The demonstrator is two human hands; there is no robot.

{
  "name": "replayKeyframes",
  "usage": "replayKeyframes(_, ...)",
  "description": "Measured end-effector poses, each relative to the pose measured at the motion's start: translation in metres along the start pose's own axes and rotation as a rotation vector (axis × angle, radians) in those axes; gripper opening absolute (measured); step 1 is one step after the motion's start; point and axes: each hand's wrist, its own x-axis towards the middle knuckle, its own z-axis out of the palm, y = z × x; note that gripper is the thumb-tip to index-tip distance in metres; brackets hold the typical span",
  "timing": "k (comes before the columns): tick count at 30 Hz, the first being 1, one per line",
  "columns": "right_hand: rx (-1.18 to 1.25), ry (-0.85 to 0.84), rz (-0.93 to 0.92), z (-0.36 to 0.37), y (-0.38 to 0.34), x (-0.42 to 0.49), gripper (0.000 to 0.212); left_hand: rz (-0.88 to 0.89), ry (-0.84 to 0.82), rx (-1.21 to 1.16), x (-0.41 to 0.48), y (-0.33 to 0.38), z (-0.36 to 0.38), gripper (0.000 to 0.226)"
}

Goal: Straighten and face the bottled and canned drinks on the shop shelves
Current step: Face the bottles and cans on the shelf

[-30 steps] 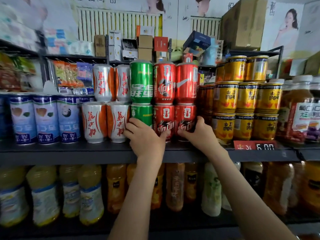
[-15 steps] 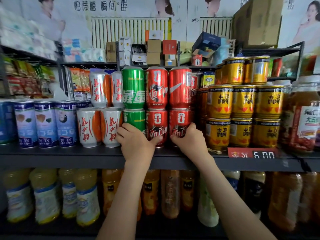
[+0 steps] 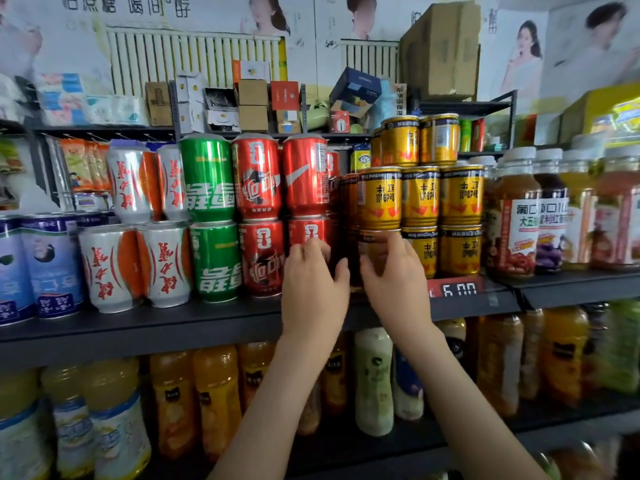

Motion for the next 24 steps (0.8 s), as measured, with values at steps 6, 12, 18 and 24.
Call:
replayKeyframes(6,-0.059,-0.02,0.072,-0.014,0.027,0.001,0.036,-0.102,-0.268,-0.161,0.014,0.026,0.032,0.048)
replayKeyframes(12,-0.063,-0.082,0.079,-0.028,0.035,0.003,0.033,-0.183,-0.342,-0.159,0.028,0.033,0.05,0.047)
replayKeyframes(18,-0.126,-0.067,0.121,-0.055,0.059,0.007,0.031,-0.215,-0.288,-0.161,0.028,0.032,0.06,0.05)
replayKeyframes(24,-0.128,0.037,0.164,-0.098,0.101,0.02,0.035,-0.218,-0.125,-0.065,0.012,0.055,0.061,0.077)
